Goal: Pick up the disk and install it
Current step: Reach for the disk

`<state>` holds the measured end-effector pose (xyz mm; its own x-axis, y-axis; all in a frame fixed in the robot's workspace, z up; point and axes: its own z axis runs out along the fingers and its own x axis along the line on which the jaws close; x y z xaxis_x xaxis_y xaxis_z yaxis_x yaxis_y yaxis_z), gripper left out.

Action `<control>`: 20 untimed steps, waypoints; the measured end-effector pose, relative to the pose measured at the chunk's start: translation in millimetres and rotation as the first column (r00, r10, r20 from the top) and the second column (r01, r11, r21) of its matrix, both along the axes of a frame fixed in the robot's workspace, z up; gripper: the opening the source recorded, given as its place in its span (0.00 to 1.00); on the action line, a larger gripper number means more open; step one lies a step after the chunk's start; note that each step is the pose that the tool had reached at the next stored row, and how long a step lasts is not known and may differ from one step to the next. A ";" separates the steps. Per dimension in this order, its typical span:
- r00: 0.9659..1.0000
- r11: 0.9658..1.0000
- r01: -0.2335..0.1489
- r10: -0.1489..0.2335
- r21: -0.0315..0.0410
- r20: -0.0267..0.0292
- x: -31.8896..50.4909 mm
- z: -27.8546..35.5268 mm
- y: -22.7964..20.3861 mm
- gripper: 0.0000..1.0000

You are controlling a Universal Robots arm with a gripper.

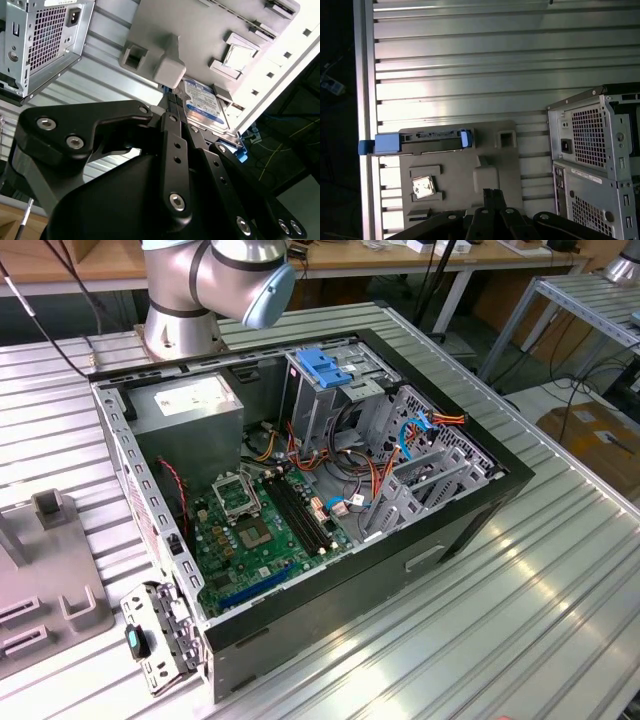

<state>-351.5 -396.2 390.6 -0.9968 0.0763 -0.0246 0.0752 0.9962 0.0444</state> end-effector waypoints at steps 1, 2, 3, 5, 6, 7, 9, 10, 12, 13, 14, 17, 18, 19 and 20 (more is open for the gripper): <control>1.000 1.000 0.000 0.000 0.000 0.000 -1.1 0.0 0.0 0.11; 1.000 1.000 0.000 0.000 0.000 0.000 -3.0 -0.1 0.0 0.11; 1.000 1.000 0.000 0.000 0.000 0.000 -5.7 -0.2 0.0 0.11; 1.000 1.000 0.000 0.000 0.000 0.000 -10.7 -0.5 0.0 0.11; 1.000 1.000 0.000 0.000 0.000 0.000 -12.3 -0.5 0.0 0.11; 1.000 1.000 0.000 0.000 0.000 0.000 -13.6 -0.6 0.0 0.11; 1.000 1.000 0.000 0.000 0.000 0.000 -13.6 -0.6 0.0 0.11; 1.000 1.000 0.000 0.000 0.000 0.000 -13.6 -0.5 0.0 0.11; 1.000 1.000 0.000 0.000 0.000 0.000 -13.7 -0.5 0.0 0.11; 1.000 1.000 0.000 0.000 0.000 0.000 -13.7 -0.5 0.0 0.11; 1.000 1.000 0.000 0.000 0.000 0.000 -13.7 -0.5 0.0 0.11; 1.000 1.000 0.000 0.000 0.000 0.000 -13.8 -0.5 2.1 0.11; 1.000 1.000 0.000 0.000 0.000 0.000 -13.8 -0.6 3.1 0.11; 1.000 1.000 0.000 0.000 0.000 0.000 -13.8 -0.7 5.7 0.11; 1.000 1.000 0.000 0.000 0.000 0.000 -13.9 -1.0 10.3 0.11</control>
<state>-365.4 -385.9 389.6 -0.9968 0.0762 -0.0246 0.0751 0.9962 0.0448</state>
